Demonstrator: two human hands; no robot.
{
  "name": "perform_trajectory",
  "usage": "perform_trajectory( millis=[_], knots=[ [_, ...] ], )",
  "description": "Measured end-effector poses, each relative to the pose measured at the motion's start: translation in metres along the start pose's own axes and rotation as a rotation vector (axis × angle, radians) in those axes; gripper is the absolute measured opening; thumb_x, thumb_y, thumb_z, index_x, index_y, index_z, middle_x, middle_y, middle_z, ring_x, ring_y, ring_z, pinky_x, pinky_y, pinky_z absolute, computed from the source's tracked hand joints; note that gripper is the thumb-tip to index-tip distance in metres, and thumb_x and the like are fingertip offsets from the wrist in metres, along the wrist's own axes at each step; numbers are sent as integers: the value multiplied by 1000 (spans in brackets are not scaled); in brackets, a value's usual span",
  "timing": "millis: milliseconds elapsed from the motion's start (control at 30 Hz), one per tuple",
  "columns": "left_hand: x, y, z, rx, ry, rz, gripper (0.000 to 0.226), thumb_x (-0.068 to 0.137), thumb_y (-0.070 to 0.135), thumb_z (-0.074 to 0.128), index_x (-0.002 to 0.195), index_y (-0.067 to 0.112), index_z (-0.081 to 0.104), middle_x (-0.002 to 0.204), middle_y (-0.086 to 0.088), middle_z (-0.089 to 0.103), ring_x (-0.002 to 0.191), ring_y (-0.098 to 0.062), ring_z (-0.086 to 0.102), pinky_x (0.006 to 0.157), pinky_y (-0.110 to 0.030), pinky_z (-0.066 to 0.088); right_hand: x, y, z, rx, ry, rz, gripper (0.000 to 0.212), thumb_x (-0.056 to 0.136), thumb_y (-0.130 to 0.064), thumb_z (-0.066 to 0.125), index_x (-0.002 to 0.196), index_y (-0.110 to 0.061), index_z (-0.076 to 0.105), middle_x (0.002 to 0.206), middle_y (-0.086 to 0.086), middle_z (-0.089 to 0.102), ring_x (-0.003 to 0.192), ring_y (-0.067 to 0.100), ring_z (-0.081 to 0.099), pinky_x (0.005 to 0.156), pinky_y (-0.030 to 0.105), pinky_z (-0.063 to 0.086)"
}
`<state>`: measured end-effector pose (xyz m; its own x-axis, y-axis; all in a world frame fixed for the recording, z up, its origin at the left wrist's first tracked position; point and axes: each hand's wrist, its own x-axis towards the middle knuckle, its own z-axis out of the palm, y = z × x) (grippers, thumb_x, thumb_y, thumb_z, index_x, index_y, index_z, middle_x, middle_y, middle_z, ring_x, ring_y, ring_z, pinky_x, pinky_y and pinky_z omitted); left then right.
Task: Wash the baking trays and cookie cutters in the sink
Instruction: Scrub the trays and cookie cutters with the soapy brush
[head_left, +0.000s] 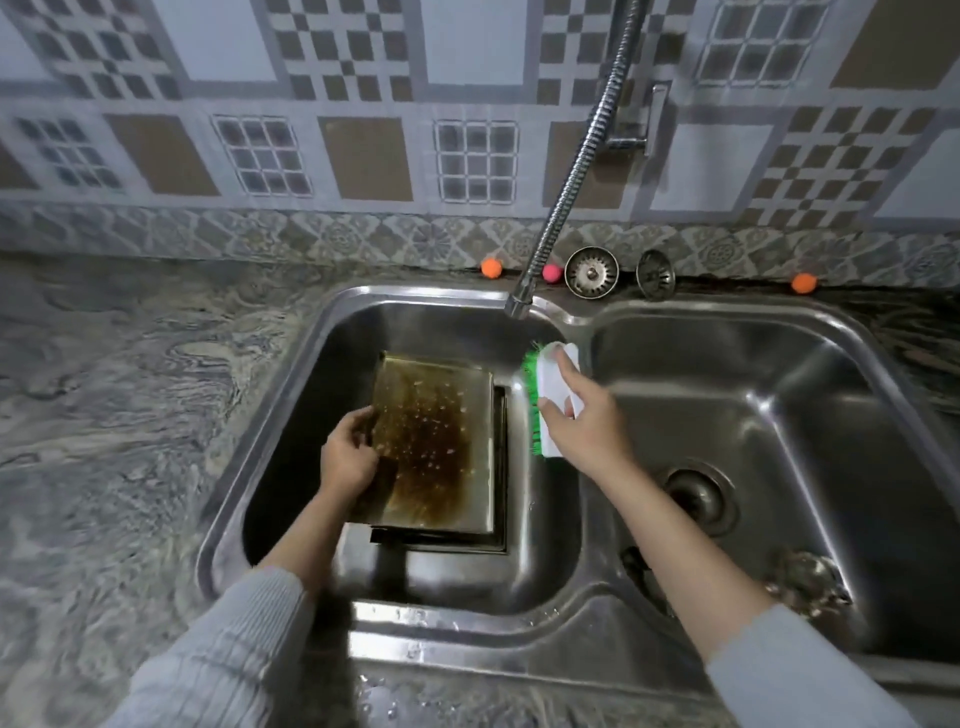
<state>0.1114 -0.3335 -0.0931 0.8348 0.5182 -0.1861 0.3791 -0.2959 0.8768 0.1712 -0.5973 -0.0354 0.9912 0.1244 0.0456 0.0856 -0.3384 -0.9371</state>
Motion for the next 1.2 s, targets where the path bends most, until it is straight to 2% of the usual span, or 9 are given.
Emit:
perform_trajectory(
  millis=[67,200,333,500,667,867,967,1033,1200],
  knots=[
    [7,-10,5,-12,-40,-58,51,84,-7,56,129,17,53,122,-5,57,102,-14,55,87,-29,47,3,0,9,-36,-26,-11,62,87,-11,62,141,-31,41,137,-6,52,99,-3,52,102,31,46],
    [18,-30,19,0,-77,-105,47,85,-2,60,126,19,55,125,-7,57,112,-21,56,94,-35,49,10,0,17,-29,-51,-2,68,86,-9,64,145,-29,35,140,-28,31,123,-12,34,107,30,40],
    [26,-30,35,183,7,-89,45,87,9,57,123,34,52,121,-7,54,108,-26,56,95,-42,48,13,-2,14,-10,-12,47,70,85,-10,66,146,-26,34,135,-30,30,123,-11,34,108,34,39],
    [25,-29,45,405,-61,-176,57,84,10,50,136,32,42,131,-16,44,122,-36,35,103,-46,33,9,-7,-9,55,17,28,71,85,-4,65,146,-24,33,137,-30,29,127,-13,29,105,22,38],
    [13,-2,59,416,-71,1,45,88,12,52,133,15,46,146,-14,37,132,-38,31,112,-48,26,0,-5,-58,-12,60,1,75,82,-8,70,145,-29,35,138,-26,33,128,-6,34,99,19,41],
    [-50,74,121,163,-92,335,34,90,13,56,123,4,57,114,-13,65,114,-26,54,98,-28,41,-24,3,-131,-102,101,1,74,81,-9,71,144,-27,36,147,-12,38,127,-1,39,96,14,43],
    [-96,109,161,-33,-324,452,26,90,6,60,115,3,62,107,-5,65,100,-12,60,83,-6,43,-34,16,-165,-123,131,7,74,81,-9,72,143,-27,37,145,-11,41,125,2,42,83,-1,40],
    [-116,119,194,41,-519,485,28,87,7,64,115,4,63,107,-6,67,102,-16,63,86,-12,45,-41,28,-185,-127,131,28,74,81,-10,72,143,-28,38,144,-11,42,124,2,45,79,-3,39],
    [-133,108,266,843,-1040,596,56,78,8,70,131,9,53,132,-10,56,121,-25,52,97,-27,38,-57,61,-225,-88,97,93,72,82,-6,70,144,-23,39,146,-10,41,120,7,46,75,-5,38]
  ],
)
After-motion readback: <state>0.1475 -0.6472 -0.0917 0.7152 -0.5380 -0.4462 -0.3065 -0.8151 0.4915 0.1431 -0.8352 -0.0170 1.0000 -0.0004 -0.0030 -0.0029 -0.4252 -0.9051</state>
